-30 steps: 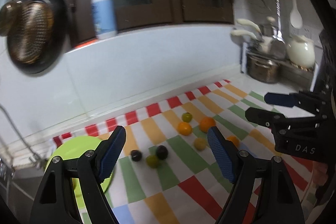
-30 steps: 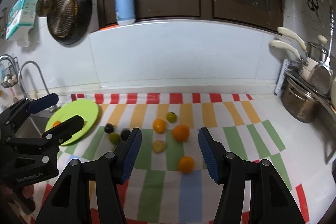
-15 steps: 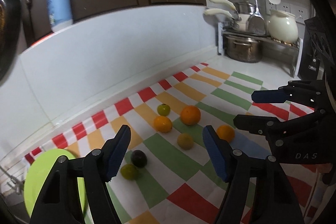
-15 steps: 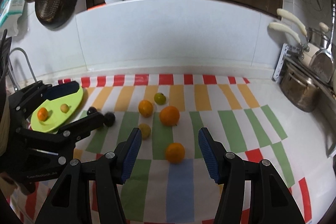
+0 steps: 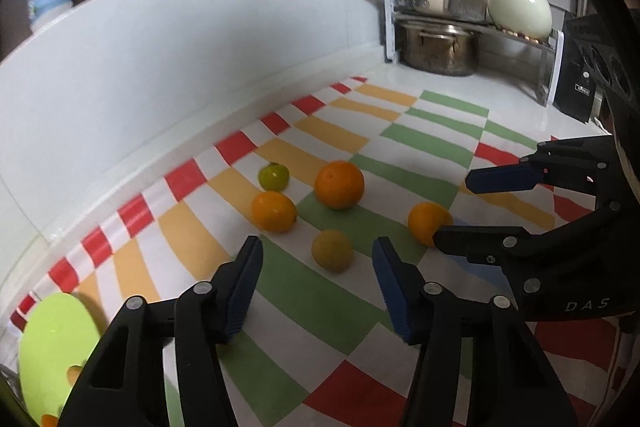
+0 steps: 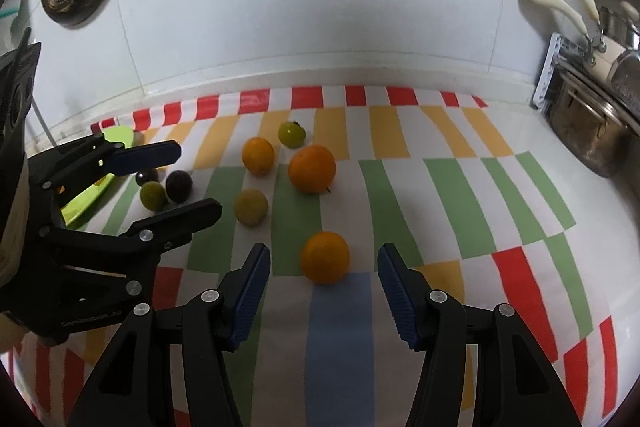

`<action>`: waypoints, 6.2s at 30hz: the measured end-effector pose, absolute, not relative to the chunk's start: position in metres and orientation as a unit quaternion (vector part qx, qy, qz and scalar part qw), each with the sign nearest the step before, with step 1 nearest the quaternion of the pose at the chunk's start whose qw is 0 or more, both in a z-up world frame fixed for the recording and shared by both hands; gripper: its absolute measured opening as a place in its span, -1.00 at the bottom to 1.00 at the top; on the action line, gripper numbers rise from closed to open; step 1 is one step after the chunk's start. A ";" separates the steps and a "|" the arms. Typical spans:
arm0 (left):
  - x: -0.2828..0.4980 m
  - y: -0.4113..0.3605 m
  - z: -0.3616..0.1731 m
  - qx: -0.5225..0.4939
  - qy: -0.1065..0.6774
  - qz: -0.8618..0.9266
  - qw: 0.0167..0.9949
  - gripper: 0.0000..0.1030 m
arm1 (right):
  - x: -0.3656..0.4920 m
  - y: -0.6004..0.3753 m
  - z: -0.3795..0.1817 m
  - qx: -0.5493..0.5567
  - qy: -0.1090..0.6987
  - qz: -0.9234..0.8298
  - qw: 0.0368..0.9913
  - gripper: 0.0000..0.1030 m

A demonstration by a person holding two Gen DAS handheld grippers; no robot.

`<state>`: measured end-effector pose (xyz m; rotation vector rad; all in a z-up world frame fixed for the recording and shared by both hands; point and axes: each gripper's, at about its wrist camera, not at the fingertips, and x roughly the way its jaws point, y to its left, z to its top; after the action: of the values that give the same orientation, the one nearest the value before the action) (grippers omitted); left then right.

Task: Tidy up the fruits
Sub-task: 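Withdraw both open tools from the plate back over the remaining fruits, then grasp a brown round fruit with the left tool while the right tool grasps a mandarin, then carry both held fruits onto the green plate and open both tools, then withdraw both open tools from the plate toward the remaining fruits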

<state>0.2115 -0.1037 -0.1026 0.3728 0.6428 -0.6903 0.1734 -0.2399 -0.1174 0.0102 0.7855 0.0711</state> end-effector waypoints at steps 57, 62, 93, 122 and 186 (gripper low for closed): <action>0.198 -0.058 -0.066 0.084 0.342 -0.222 0.909 -0.45 | 0.170 -0.210 -0.086 0.016 0.337 0.112 0.935 -0.36; 0.188 -0.042 -0.055 0.074 0.324 -0.196 0.923 -0.45 | 0.166 -0.197 -0.074 0.006 0.321 0.132 0.938 -0.36; 0.161 0.095 -0.024 0.008 0.293 0.019 0.956 -0.45 | 0.195 -0.061 -0.031 -0.057 0.262 0.309 0.912 -0.36; 0.256 0.174 -0.094 -0.022 0.392 0.062 0.918 -0.45 | 0.305 0.040 -0.104 -0.068 0.377 0.348 0.856 -0.36; 0.137 0.012 -0.012 0.016 0.264 -0.036 0.964 0.32 | 0.165 -0.173 -0.015 -0.018 0.253 0.173 0.952 0.02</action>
<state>0.1367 0.0120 -0.0120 0.0321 0.5339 -0.0721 0.1649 -0.1733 -0.0152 -0.0359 0.5147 0.3518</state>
